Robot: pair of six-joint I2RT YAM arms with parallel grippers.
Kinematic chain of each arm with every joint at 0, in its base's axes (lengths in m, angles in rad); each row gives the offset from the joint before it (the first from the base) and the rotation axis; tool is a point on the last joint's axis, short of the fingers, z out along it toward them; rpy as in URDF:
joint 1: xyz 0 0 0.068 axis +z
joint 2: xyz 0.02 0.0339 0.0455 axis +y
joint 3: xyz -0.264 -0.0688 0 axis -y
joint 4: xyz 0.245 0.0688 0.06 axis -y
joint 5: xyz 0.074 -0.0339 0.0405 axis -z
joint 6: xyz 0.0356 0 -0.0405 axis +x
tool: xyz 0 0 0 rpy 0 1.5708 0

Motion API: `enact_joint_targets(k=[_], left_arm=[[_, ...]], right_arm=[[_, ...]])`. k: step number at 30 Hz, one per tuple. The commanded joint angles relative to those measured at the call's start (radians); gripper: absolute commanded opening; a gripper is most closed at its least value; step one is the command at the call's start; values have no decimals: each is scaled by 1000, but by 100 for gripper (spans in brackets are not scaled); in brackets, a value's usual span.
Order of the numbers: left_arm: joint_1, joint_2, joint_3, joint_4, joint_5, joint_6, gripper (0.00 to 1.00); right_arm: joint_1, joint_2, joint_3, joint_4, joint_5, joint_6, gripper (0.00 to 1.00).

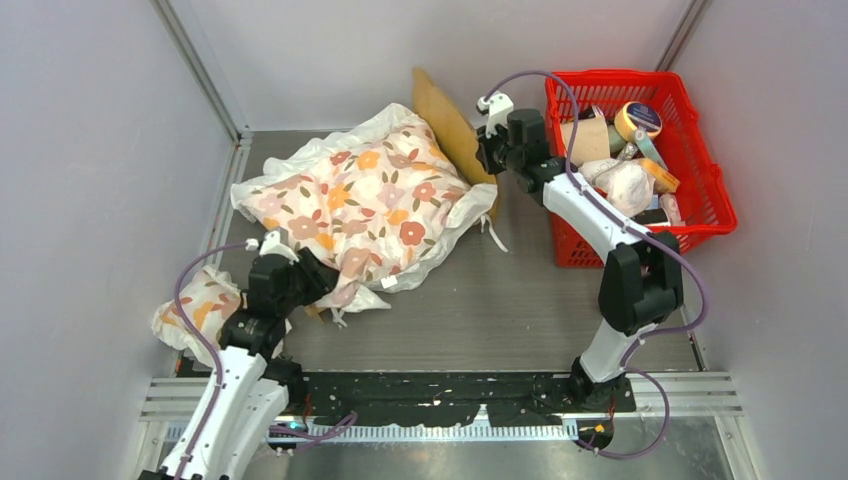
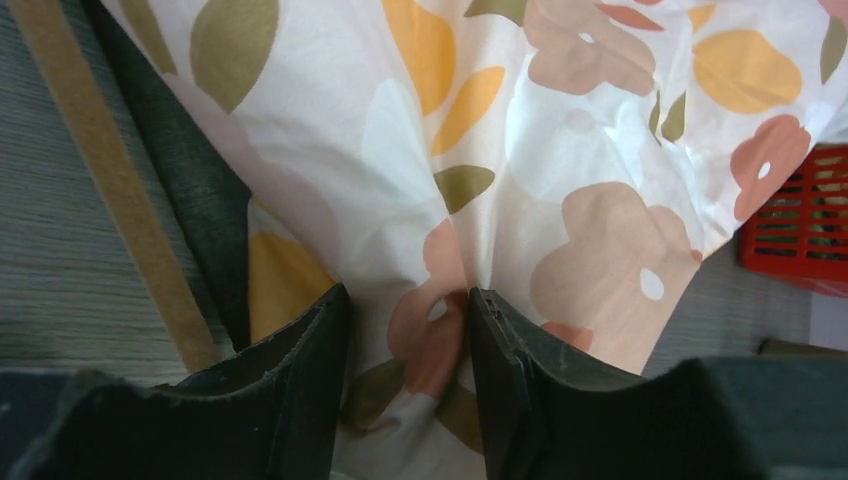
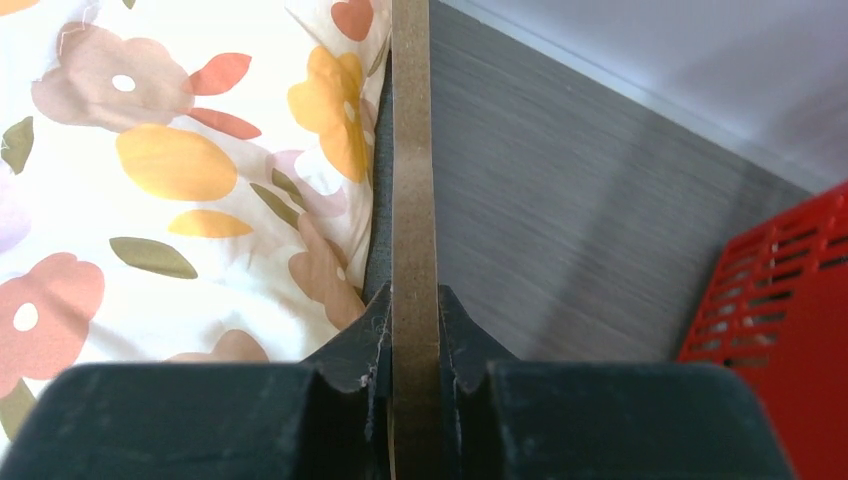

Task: Set up the pet bed
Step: Adjust the bed frame at the center of the board.

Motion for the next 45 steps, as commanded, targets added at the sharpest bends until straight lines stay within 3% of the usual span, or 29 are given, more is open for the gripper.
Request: enact_joint_targets(k=[1,4,10,13,15,17,19,20,24,26,31,35,41,45], left_arm=[[-86,-27,-4,2,1,-49,53],[-103,-61,42,-43,-164,-22,69],[-98,-12,197,-125,-446,73,81],[-55,64,279,-144,-489,90,88],[8,123,343,-149,-450,121,89],[67,175,396,-112,-395,190,89],[114,227,434,-60,-361,275,87],[153,255,456,-38,-322,298,86],[297,403,546,13,-146,303,83],[331,481,575,57,-90,338,83],[378,751,784,71,43,412,86],[390,970,1002,-18,-3,518,86],[483,1251,1259,-101,192,505,84],[490,1423,1385,-225,280,507,78]], right_arm=[[-19,61,106,222,-22,-65,5],[-51,90,168,198,-93,-60,5],[-71,97,232,50,-105,-101,5],[-79,43,112,186,-148,-169,5],[-95,53,110,231,-200,-210,5],[-110,105,212,155,-243,-214,6],[-113,127,273,91,-235,-186,29],[-114,113,270,87,-218,-162,50],[-112,-9,151,143,-150,45,71],[-109,-78,99,147,-125,130,76],[-65,-306,-75,143,-105,324,78],[3,-486,-265,121,-88,557,68],[179,-689,-529,147,14,580,69],[240,-712,-571,120,11,575,69]])
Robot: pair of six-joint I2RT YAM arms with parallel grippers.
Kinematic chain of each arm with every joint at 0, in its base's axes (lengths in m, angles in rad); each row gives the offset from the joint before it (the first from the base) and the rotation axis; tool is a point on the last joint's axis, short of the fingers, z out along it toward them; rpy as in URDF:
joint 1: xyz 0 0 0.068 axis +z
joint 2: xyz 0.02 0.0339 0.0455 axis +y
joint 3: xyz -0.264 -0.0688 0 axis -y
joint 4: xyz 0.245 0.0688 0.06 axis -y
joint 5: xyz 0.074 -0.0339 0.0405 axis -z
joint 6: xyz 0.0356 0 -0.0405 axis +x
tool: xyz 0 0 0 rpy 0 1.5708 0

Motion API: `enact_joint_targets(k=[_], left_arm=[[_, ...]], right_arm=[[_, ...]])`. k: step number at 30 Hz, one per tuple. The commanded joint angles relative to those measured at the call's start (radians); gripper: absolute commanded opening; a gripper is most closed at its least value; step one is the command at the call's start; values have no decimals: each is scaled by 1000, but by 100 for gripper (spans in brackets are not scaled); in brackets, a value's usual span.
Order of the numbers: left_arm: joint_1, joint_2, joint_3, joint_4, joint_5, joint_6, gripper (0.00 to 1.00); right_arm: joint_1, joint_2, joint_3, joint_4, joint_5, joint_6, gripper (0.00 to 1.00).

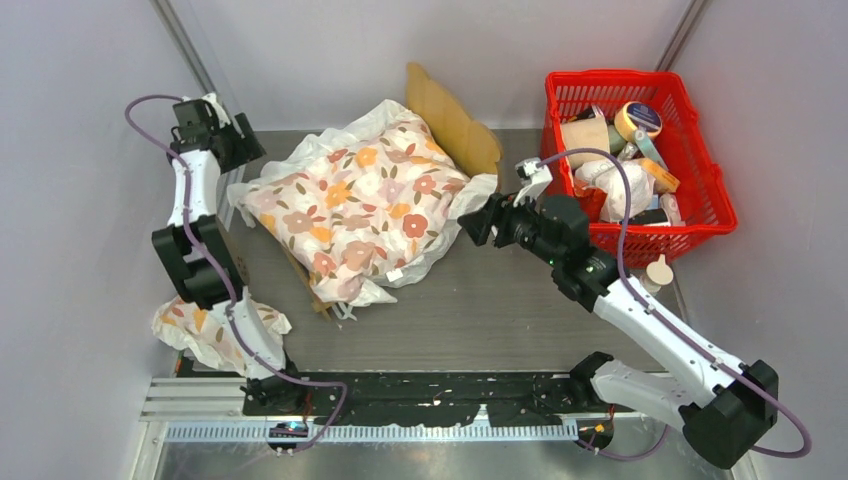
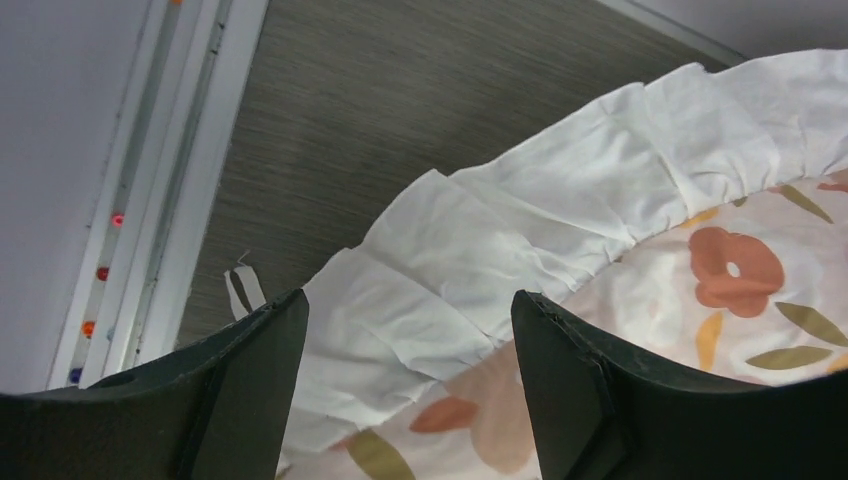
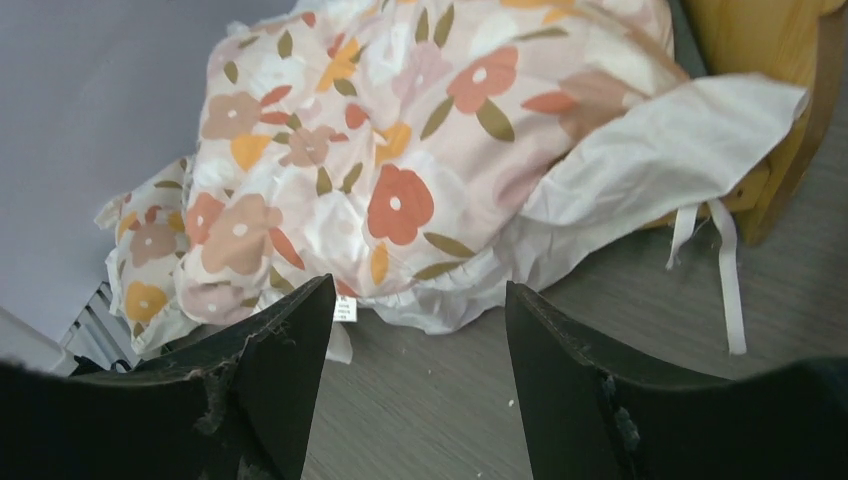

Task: Set up the pet bed
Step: Adjust the bed frame at the center of the board.

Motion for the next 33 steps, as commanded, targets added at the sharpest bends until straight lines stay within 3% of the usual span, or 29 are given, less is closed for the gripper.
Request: enact_joint_targets(k=[1,4,7,9,16,24,33], left_arm=[[12,118,73,-119,153,2,75],[11,150,25,-85,143,-38,67],[8,189,18,-121,251,-59,55],[-4,166,-29,-138,274,-64,53],[-33,-185,-531,70,272,-152,45],[-109,-540,-985,249,279,-281,49],[-247,-712,-1151,262,206,-332,48]], right_arm=[[51,-16,-19,-27,63,35,69],[115,-20,-20,-102,120,50,67],[159,-26,-31,-122,196,100,65],[183,-29,-39,-143,236,119,65],[188,-33,-95,-149,362,156,69],[160,69,-100,-159,377,171,72],[105,59,-81,-275,468,227,75]])
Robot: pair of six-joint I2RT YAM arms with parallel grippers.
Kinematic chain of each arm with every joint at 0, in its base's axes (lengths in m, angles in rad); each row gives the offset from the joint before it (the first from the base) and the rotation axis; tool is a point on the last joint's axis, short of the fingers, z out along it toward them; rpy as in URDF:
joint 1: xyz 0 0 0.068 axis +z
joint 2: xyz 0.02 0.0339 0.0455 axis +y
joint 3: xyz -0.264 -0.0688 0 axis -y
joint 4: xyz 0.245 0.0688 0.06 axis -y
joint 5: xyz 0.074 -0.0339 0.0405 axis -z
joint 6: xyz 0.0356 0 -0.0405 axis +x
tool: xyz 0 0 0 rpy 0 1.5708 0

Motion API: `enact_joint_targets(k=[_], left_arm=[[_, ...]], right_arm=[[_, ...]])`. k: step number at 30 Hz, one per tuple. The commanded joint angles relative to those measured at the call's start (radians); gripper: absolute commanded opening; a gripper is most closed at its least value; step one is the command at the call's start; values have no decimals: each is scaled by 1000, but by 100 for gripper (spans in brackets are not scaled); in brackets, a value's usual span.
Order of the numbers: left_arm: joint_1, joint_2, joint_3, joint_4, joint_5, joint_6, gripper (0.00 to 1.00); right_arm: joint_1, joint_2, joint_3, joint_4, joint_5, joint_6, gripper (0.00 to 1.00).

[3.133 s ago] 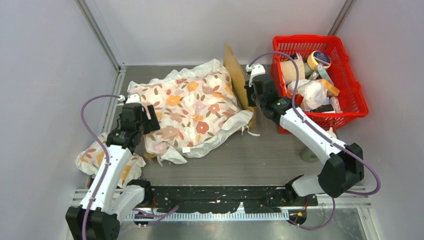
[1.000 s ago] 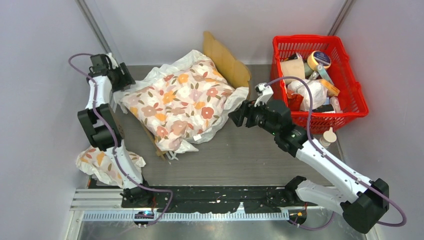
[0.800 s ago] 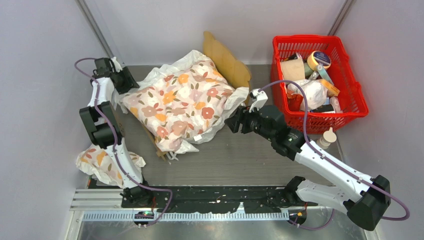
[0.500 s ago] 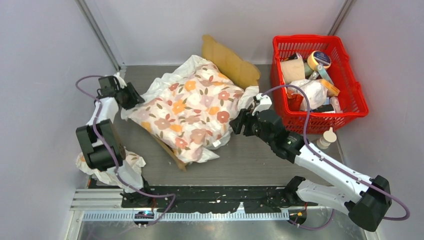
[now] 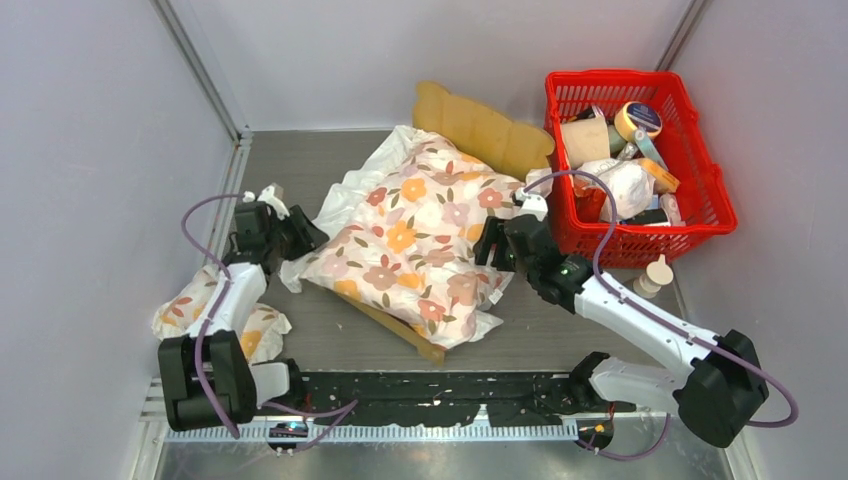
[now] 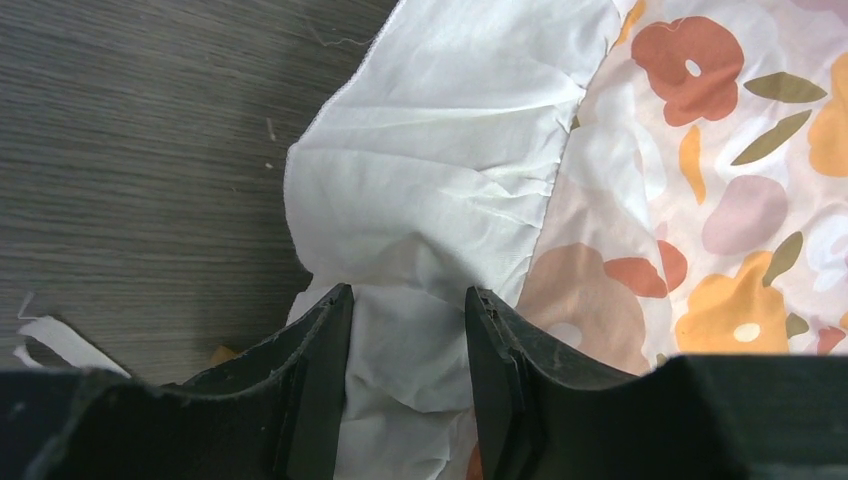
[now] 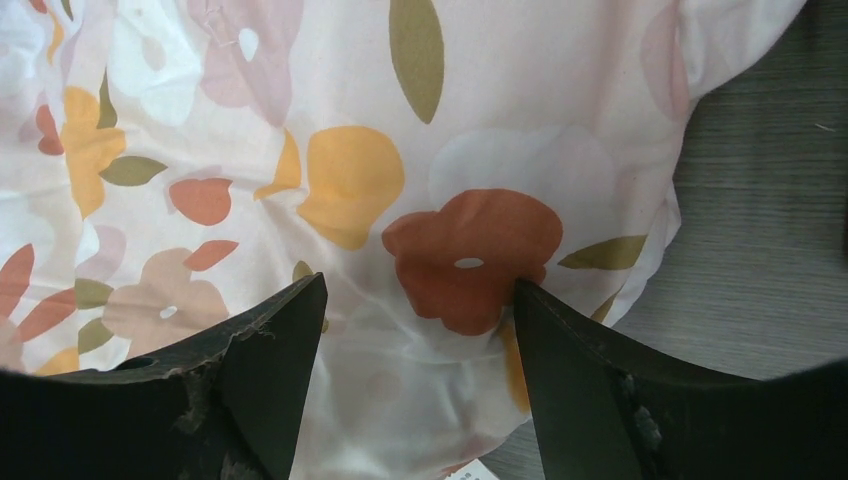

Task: Set up the pet bed
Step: Adjust the bed frame at the center of the board.

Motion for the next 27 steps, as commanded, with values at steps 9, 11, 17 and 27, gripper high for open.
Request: enact_joint_targets(k=[9,11,17,27], left_arm=[[-113,-352,-119,-134,-346,-144,54],[-123,-360,-33,-163,-466,-65,60],[-134,-204,244,-240,-310,67,66],[-154,134,244,-186,-101,-15,55]], right_arm=[[-4,-103,20,-196,227,109,78],[-3,-121,36,-223,241,101,78],[-3,-143,42,-257,252,125,81],[-9,-59,-43,-5,130,200,82]])
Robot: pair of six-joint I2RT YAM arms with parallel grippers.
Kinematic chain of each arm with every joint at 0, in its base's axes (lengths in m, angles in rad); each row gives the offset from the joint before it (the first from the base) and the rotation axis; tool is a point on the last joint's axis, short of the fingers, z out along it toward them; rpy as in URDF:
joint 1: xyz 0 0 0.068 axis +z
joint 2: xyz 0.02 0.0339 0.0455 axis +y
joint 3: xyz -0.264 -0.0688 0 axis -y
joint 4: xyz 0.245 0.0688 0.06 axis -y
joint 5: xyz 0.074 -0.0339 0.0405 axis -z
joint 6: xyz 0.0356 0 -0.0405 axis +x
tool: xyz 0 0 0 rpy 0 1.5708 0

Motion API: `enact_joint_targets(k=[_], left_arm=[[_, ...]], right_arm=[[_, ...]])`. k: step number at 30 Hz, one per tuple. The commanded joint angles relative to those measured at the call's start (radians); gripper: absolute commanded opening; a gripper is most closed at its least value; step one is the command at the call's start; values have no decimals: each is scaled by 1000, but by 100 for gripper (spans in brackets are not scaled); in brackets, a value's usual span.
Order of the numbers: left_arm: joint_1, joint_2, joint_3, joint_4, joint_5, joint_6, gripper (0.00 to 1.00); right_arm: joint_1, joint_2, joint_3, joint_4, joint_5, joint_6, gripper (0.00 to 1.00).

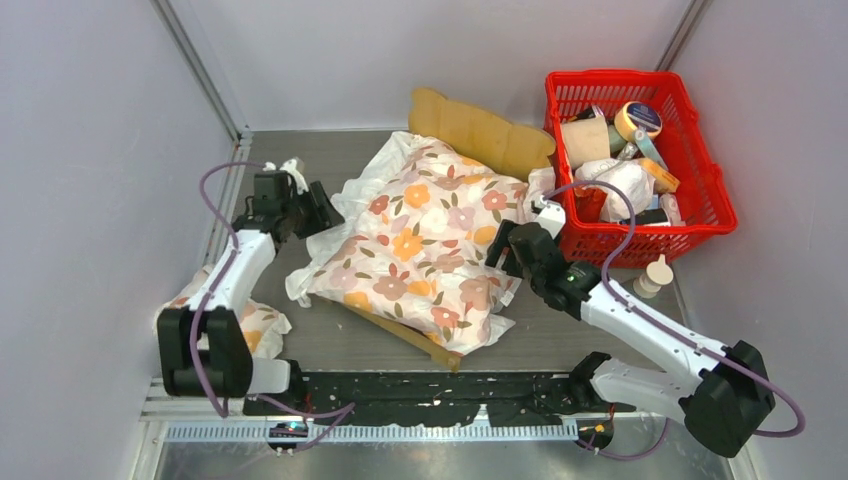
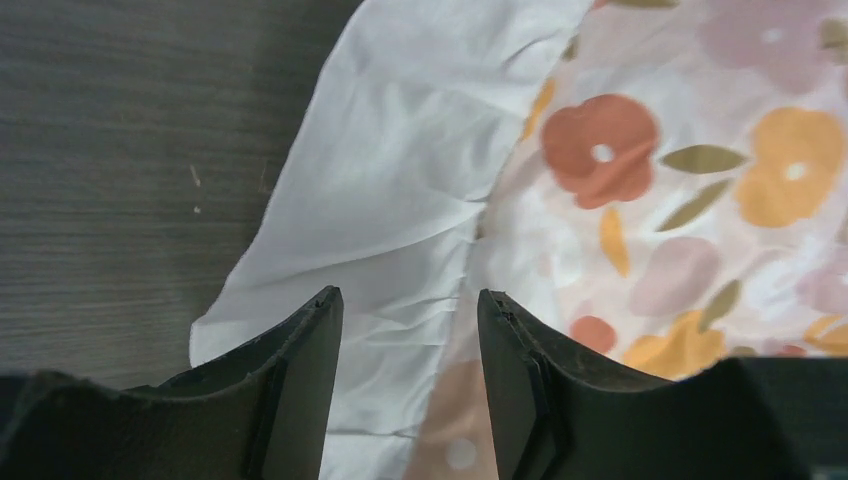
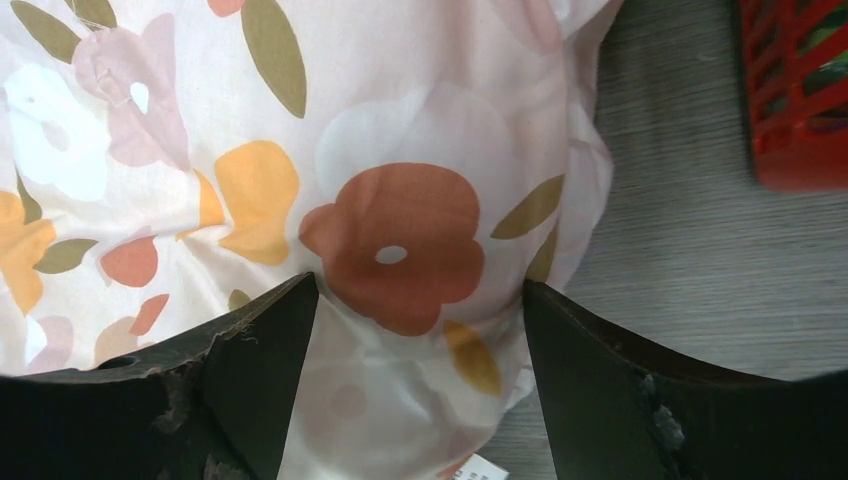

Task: Set up the pet bed
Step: Adjust the bed frame at the center of the board.

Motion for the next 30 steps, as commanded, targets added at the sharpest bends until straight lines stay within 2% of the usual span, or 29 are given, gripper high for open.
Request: enact_joint_targets(k=[1,3,4,8,10,16,22,27,30], left_arm=[[-3,92,-11,-41,-57,-23,55],[-3,117,-14,-61,-164,-40,54],[-2,123,-26,-61,-180,-51,50],[-3,105,-143,17,-133,-131,37],[-3,62,-209,56,-108,-163,35],[-18,-112,-385,133,-76,-233,34],[-18,-267,-452,68,-167,-217,34],[-21,-388,-550,127,-146,-349,36],[-38,-428,-566,151,-122,-397,35]], right_arm=[[-5,27,-21,146,-57,97,82],[-5,45,-40,184,-67,126,82],[-5,64,-44,195,-69,133,82],[-8,145,-46,269,-116,111,81],[-13,187,-44,312,-158,87,80],[-42,311,11,369,-271,-7,74],[-64,394,88,414,-325,-131,72],[-91,523,188,437,-392,-253,72],[-118,649,317,431,-462,-316,72]])
